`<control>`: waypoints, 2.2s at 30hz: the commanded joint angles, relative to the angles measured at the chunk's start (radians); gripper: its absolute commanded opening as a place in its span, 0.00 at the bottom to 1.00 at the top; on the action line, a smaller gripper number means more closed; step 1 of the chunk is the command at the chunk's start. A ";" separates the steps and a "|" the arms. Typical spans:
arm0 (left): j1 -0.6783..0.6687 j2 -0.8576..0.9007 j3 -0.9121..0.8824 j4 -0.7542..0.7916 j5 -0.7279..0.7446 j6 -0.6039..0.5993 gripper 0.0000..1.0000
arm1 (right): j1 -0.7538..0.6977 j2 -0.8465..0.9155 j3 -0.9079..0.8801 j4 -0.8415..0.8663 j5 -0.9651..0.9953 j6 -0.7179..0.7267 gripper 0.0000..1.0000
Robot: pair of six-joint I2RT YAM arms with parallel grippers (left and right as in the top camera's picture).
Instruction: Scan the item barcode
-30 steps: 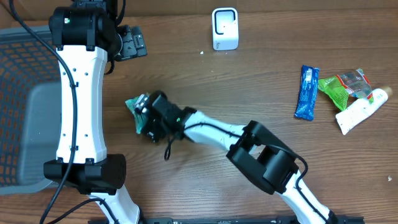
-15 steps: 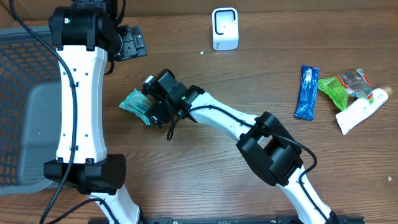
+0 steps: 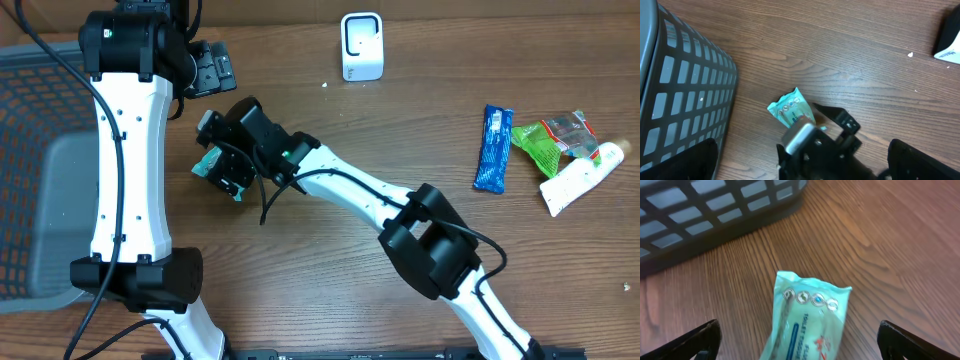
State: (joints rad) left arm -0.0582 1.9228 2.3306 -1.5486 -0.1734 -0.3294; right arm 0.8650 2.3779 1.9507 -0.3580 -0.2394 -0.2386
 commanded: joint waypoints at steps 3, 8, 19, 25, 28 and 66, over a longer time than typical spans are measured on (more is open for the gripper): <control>-0.001 0.002 0.000 0.002 -0.013 0.016 0.99 | 0.010 0.091 0.019 0.018 -0.017 -0.075 1.00; -0.001 0.002 0.000 0.002 -0.013 0.016 0.99 | 0.010 0.118 0.019 0.024 -0.016 -0.077 1.00; -0.001 0.002 0.000 0.002 -0.013 0.016 1.00 | 0.007 0.134 0.021 0.035 -0.016 -0.046 0.52; -0.001 0.002 0.000 0.002 -0.013 0.016 1.00 | -0.005 0.110 0.022 -0.034 -0.016 0.003 0.52; -0.001 0.002 0.000 0.002 -0.013 0.016 1.00 | -0.016 0.072 0.022 -0.107 -0.017 0.008 0.48; -0.001 0.002 0.000 0.002 -0.013 0.016 1.00 | -0.399 -0.046 0.488 -1.130 0.349 0.463 1.00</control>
State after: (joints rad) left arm -0.0582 1.9228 2.3306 -1.5486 -0.1738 -0.3294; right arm 0.4290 2.3634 2.4145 -1.4734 -0.1085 0.0601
